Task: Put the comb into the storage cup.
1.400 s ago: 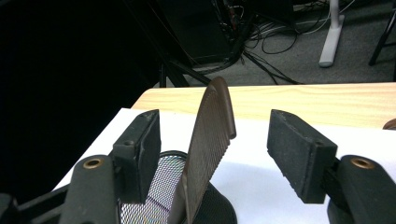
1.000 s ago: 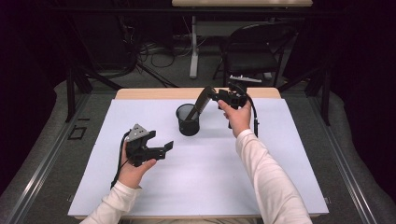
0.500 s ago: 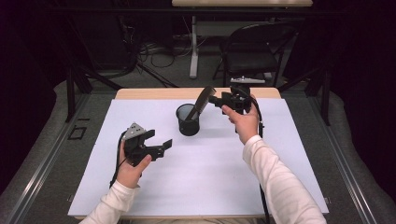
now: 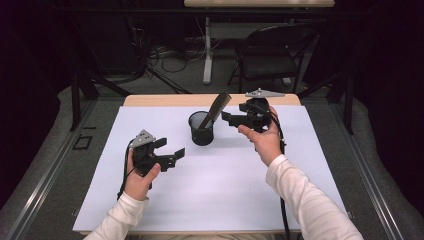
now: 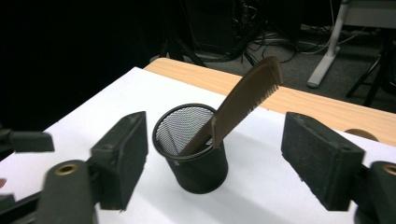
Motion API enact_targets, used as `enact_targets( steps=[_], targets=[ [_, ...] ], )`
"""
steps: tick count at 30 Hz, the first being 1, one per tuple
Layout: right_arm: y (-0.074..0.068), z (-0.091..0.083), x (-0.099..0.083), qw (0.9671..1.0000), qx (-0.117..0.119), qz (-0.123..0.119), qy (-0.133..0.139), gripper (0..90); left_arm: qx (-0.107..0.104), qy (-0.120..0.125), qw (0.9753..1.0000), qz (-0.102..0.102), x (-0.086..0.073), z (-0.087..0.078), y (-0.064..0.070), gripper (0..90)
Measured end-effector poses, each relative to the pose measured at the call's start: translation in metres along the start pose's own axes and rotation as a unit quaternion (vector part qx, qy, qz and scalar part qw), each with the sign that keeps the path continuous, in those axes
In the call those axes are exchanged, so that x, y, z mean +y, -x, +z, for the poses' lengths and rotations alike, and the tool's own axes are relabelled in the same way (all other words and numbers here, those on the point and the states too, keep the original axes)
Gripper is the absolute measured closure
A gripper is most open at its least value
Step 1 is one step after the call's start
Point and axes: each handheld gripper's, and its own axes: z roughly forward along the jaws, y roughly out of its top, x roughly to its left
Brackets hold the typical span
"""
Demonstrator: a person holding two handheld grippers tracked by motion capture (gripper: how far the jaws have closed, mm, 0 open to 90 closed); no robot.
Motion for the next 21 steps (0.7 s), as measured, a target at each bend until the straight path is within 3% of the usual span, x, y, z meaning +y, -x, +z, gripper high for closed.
enact_targets(
  steps=[8, 21],
  targets=[
    [-0.006, -0.01, -0.006, 0.9999, 0.001, -0.014, -0.004, 16.0, 0.004, -0.008, 0.9999, 0.007, 0.007, -0.006, -0.001, 14.4],
    [-0.008, -0.028, -0.018, 0.9998, 0.002, -0.014, -0.017, 13.7, 0.003, -0.014, 0.9997, 0.019, 0.019, -0.021, -0.004, 13.3]
  ],
)
